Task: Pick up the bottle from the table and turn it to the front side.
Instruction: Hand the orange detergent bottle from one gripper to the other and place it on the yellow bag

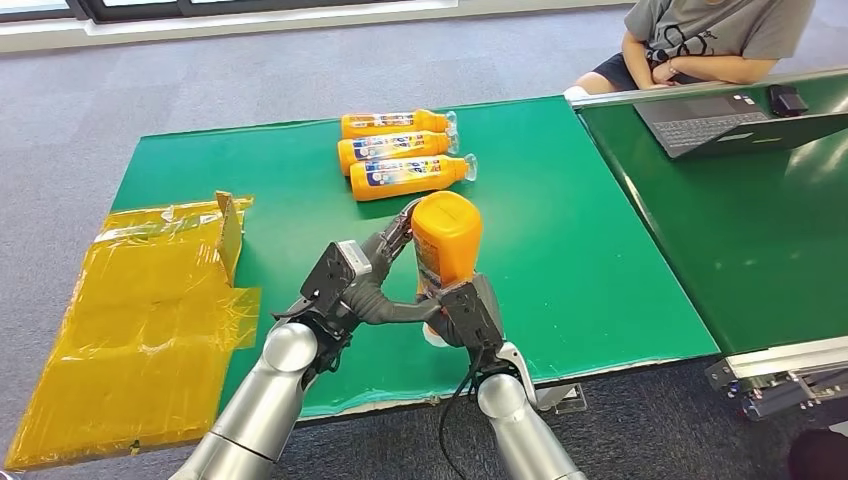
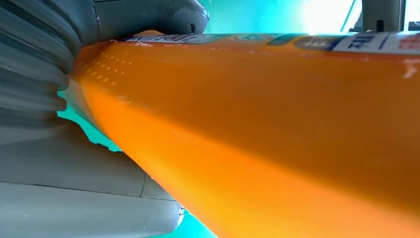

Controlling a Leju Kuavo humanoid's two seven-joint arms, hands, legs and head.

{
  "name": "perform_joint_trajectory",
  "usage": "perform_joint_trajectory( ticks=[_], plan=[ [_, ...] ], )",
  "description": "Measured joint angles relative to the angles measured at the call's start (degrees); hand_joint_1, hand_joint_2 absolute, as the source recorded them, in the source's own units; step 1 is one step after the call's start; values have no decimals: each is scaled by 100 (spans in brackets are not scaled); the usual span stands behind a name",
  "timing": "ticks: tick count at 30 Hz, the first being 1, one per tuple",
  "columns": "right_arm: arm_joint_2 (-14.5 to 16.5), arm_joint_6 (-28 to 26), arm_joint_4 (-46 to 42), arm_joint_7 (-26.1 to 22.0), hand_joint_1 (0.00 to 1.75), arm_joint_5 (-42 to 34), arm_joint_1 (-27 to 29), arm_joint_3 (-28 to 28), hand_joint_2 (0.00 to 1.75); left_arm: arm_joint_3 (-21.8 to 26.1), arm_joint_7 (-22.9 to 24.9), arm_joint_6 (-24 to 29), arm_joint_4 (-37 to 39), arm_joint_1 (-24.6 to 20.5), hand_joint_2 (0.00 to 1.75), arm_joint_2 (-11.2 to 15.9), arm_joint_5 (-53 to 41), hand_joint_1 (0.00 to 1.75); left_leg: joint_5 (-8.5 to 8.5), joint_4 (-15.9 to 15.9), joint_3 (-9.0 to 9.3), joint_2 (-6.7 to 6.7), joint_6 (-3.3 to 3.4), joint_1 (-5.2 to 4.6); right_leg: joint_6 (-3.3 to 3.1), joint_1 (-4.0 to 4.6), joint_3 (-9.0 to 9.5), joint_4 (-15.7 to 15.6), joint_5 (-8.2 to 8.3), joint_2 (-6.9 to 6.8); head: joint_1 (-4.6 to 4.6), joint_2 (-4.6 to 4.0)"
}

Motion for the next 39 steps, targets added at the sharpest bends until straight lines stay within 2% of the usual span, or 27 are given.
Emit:
perform_joint_trajectory(
  ticks=[7,27,39],
  plan=[
    [0,-14,2,3,175,-8,-76,-105,175,-46,50,8,283,-257,175,-73,45,0,0,0,0,1,0,1,0,1,-1,0,0,1,-1,-1],
    [-2,-54,13,4,175,-36,-105,-192,175,-64,47,84,687,-475,175,-173,62,0,0,0,-1,1,0,1,0,1,-2,1,0,1,-1,-1],
    [-17,-119,150,93,175,-84,-208,-249,175,-145,84,422,1175,-680,175,-278,60,0,0,0,-1,1,0,0,0,0,-1,2,0,1,-1,0]
  ],
)
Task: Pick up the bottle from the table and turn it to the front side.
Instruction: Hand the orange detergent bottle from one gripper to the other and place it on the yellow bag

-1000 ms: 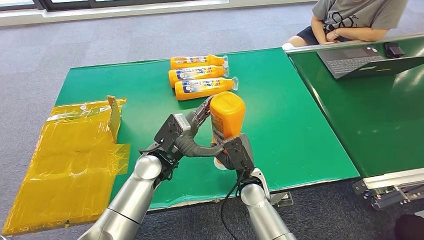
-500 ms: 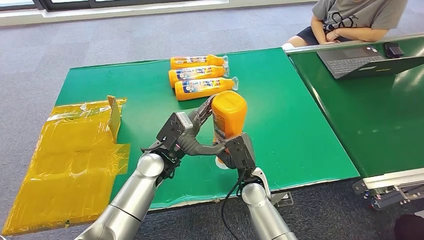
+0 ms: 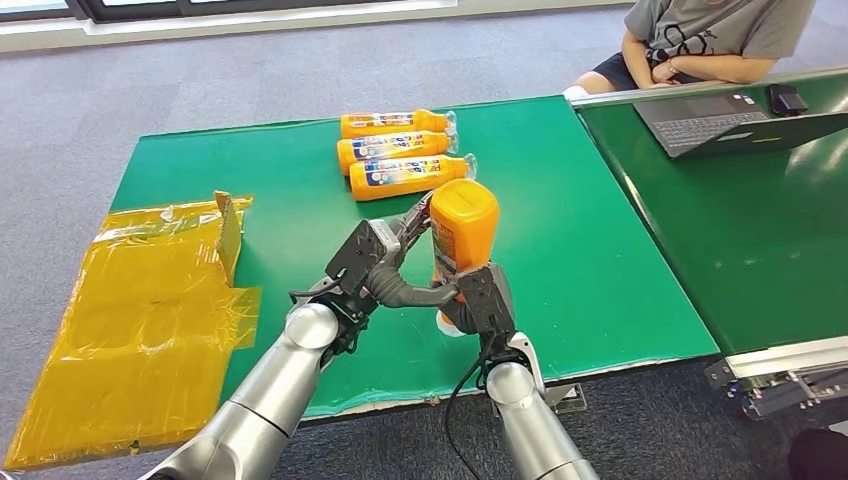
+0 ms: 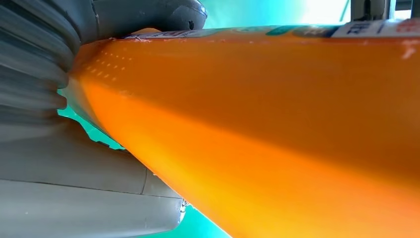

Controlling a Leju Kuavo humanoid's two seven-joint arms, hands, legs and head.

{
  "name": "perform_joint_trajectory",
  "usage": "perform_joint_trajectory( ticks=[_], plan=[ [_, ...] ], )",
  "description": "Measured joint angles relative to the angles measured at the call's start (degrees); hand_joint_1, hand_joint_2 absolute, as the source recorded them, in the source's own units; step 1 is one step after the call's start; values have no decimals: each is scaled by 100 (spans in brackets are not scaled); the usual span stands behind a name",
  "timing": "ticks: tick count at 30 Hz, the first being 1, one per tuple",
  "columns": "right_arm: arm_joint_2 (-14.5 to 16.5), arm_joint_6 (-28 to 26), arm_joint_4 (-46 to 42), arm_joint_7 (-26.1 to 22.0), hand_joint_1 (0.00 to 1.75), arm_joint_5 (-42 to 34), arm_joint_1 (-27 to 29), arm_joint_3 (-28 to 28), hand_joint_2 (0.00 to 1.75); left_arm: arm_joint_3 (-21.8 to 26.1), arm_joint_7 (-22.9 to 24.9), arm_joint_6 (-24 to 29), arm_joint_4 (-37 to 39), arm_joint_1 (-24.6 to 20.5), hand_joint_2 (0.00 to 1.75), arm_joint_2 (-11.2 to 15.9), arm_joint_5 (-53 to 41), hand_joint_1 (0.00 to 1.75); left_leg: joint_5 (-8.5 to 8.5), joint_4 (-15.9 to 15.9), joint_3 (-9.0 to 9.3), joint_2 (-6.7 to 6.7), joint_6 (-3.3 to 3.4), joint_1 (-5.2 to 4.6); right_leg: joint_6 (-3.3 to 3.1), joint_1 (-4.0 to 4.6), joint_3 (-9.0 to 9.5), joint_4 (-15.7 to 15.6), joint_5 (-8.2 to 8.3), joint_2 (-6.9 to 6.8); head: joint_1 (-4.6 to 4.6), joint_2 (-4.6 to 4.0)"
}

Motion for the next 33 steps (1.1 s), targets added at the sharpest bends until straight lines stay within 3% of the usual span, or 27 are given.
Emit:
perform_joint_trajectory(
  ticks=[4,9,21,33],
  plan=[
    [1,-9,59,104,175,94,-100,-3,175,51,-154,464,108,-35,175,8,336,0,0,0,0,0,0,0,0,0,0,2,0,0,-1,-1],
    [42,21,166,29,175,248,-138,80,175,299,-20,910,119,-212,175,8,586,0,2,0,-2,-5,-3,2,-1,1,-1,4,-1,-4,-1,0],
    [67,0,368,60,175,223,-156,134,175,437,172,1599,258,-317,175,-65,137,0,4,0,-6,-9,-5,0,-1,0,0,4,-1,-8,-1,-1],
    [66,-4,382,95,175,216,-154,133,175,480,168,1627,415,-394,175,-78,108,0,4,0,-6,-8,-5,1,-1,0,-1,4,-1,-7,-1,-1]
  ],
)
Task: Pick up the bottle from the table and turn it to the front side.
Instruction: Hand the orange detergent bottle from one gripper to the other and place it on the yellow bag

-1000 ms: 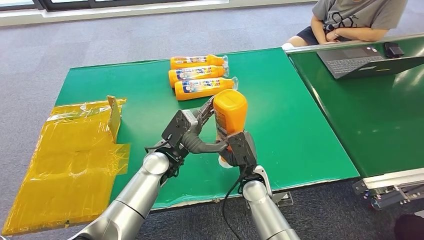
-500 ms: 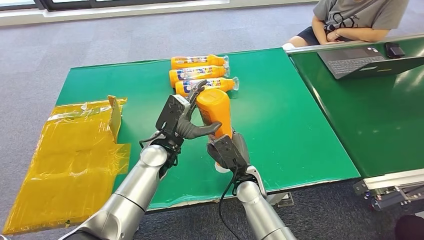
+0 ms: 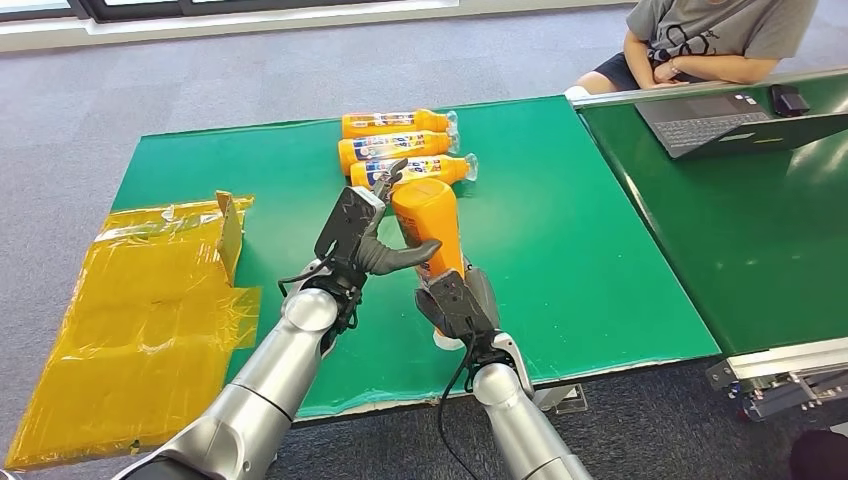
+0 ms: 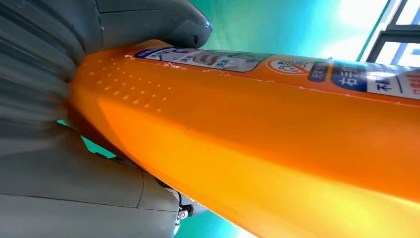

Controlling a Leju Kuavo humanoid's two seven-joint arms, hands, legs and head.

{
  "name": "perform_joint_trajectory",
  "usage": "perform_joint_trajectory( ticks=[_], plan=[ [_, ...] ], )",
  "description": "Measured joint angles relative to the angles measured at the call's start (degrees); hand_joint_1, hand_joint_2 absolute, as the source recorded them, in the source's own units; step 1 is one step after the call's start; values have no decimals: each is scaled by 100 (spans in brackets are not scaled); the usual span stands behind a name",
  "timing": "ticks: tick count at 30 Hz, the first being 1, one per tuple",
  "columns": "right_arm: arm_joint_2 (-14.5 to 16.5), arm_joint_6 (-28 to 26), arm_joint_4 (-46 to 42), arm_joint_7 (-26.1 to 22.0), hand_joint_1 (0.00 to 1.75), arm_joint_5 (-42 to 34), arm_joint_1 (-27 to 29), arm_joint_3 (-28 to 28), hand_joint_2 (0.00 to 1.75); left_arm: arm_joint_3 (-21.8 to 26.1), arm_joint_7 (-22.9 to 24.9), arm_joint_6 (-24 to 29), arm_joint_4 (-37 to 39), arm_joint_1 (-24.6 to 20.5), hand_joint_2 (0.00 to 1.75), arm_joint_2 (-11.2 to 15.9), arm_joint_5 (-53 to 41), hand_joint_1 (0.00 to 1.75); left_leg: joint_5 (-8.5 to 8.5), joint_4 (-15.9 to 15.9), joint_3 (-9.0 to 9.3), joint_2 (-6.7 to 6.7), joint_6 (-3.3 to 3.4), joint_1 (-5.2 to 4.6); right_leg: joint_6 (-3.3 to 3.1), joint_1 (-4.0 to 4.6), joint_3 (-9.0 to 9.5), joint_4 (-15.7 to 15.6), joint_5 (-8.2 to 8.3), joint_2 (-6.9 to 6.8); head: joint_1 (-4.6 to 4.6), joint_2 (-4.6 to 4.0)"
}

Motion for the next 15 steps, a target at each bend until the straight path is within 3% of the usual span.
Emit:
perform_joint_trajectory(
  ticks=[15],
  plan=[
    [0,-10,12,-11,175,-4,12,2,175,93,-52,-263,29,-4,175,-6,-3,0,0,0,0,0,0,0,0,0,0,0,0,0,0,0]
  ],
)
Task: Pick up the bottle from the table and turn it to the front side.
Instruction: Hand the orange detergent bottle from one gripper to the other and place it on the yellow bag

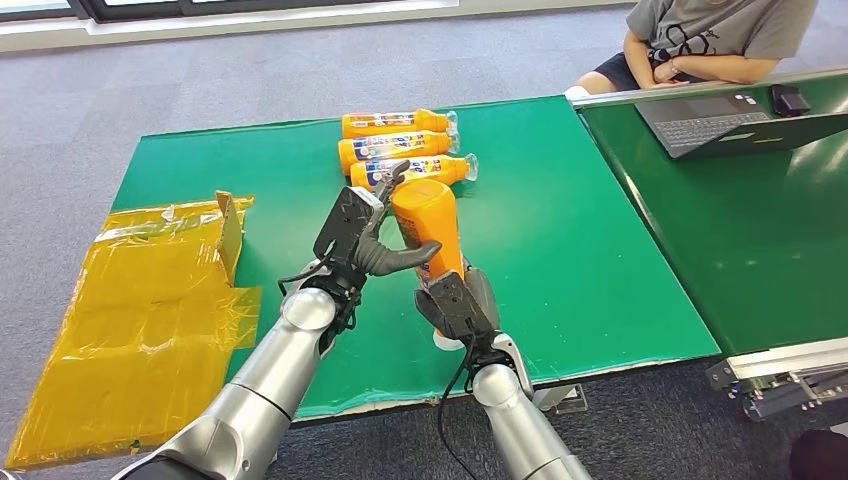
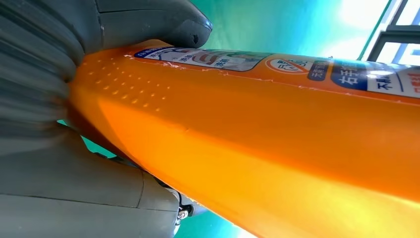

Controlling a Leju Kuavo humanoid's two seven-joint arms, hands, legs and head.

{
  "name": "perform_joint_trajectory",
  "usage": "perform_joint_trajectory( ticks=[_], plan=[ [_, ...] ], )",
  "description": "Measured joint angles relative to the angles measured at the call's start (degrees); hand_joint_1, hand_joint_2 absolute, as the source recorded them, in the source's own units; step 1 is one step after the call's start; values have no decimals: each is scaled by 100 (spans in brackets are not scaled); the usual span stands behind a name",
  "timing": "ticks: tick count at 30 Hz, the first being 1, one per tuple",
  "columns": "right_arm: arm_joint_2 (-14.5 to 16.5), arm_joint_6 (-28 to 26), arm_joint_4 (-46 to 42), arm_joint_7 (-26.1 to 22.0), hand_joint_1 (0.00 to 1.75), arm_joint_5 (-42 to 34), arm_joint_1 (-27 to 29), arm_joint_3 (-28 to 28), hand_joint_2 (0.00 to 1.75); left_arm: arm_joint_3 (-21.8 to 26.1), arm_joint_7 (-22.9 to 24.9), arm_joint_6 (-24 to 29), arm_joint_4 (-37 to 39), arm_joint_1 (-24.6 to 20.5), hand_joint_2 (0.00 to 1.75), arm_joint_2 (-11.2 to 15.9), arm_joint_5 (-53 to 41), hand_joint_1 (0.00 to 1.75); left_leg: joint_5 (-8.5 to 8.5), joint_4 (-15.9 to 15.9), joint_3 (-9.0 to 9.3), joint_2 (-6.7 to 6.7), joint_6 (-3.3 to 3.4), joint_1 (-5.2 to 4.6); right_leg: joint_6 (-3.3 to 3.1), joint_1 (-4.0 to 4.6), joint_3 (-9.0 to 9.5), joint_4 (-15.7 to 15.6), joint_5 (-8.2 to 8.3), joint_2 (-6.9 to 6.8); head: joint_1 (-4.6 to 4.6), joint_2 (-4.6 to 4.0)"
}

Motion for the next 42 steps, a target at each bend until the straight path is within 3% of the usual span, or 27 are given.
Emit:
perform_joint_trajectory(
  ticks=[10,27,31,42],
  plan=[
    [0,-7,1,-32,175,-2,43,0,175,2,237,-811,-51,-12,175,-2,40,0,0,0,0,0,0,0,0,0,0,0,0,0,1,0],
    [0,-46,1,-54,175,10,57,0,175,2,381,-1021,-143,-19,175,1,131,0,0,0,0,0,0,0,0,0,0,0,0,0,0,1],
    [0,-46,1,-52,175,10,60,0,175,2,371,-1020,-142,-19,175,2,133,175,0,0,0,0,0,0,0,0,0,0,0,0,0,0],
    [0,-43,20,-52,175,10,63,-4,175,3,299,-1029,-140,-17,175,3,140,175,0,0,0,0,0,0,0,0,0,0,0,0,0,1]
  ],
)
